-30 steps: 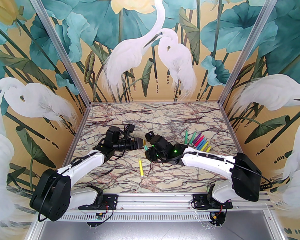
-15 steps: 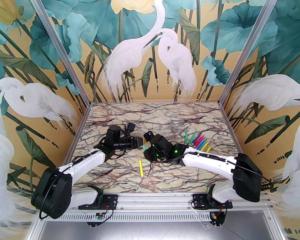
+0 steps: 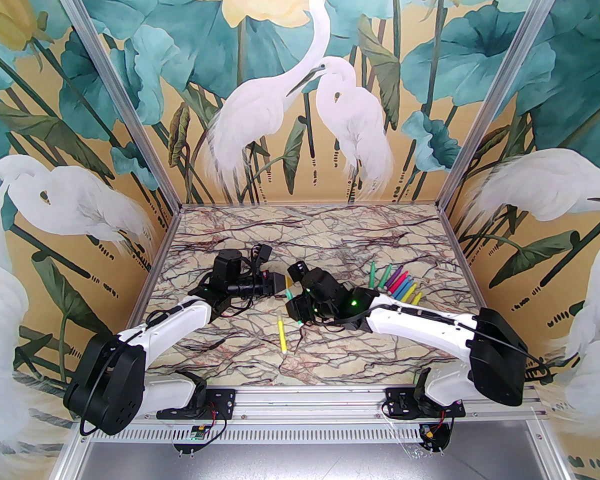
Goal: Open the pen caps
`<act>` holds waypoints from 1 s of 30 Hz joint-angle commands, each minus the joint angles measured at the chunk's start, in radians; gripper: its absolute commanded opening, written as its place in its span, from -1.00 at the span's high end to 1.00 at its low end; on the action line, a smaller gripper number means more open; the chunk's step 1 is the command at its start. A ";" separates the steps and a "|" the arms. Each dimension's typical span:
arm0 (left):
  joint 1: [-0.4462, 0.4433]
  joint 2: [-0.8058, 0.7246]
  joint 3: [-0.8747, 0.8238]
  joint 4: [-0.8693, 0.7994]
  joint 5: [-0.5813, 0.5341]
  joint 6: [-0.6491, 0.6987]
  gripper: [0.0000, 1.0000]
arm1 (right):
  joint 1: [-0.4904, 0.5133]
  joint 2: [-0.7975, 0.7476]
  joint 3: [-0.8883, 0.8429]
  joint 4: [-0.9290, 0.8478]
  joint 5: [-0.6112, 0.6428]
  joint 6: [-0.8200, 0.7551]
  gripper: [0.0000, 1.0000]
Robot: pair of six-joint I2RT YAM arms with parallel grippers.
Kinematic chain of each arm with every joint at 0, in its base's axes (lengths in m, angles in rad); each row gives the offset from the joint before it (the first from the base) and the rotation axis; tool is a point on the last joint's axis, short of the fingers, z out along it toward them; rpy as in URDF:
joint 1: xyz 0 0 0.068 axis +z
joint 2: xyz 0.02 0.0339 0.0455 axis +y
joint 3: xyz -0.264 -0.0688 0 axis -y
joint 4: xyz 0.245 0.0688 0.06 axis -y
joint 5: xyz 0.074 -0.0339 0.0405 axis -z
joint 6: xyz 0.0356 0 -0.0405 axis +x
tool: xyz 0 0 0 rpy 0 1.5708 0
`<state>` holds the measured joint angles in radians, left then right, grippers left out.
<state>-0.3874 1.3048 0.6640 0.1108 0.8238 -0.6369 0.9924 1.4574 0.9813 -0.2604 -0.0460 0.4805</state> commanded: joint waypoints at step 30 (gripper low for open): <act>-0.002 -0.015 0.047 0.056 0.054 -0.046 1.00 | -0.002 -0.031 -0.038 0.014 0.005 -0.013 0.70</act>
<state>-0.3878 1.3045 0.6708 0.1722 0.8898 -0.6884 0.9905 1.4544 0.9672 -0.2245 -0.0460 0.4736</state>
